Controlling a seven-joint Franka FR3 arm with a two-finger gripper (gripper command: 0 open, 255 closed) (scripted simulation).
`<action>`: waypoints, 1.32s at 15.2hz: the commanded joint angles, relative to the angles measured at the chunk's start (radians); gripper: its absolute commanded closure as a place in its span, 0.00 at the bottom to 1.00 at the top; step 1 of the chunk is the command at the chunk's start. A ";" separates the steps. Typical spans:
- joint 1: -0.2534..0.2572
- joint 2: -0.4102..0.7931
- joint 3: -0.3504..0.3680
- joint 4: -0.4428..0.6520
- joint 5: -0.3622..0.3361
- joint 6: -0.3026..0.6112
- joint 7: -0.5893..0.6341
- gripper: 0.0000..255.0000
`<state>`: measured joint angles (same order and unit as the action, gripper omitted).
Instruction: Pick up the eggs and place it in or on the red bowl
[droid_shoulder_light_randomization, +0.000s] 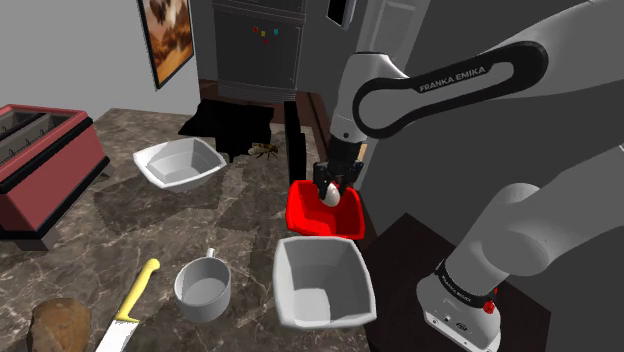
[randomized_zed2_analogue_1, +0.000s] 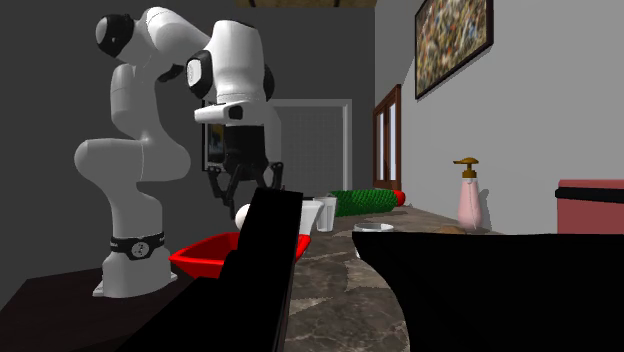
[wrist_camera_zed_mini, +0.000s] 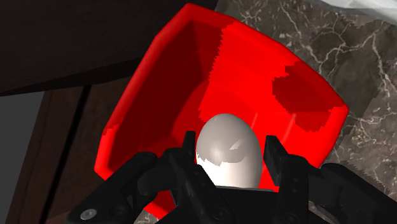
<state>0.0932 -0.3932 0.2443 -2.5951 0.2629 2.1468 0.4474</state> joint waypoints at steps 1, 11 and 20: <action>0.002 0.016 0.004 -0.016 0.004 0.033 -0.002 1.00; 0.002 0.045 0.009 -0.037 0.008 0.083 -0.007 1.00; -0.003 0.004 -0.003 0.001 -0.002 0.003 -0.005 0.00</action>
<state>0.0921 -0.3739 0.2459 -2.6110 0.2648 2.1834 0.4410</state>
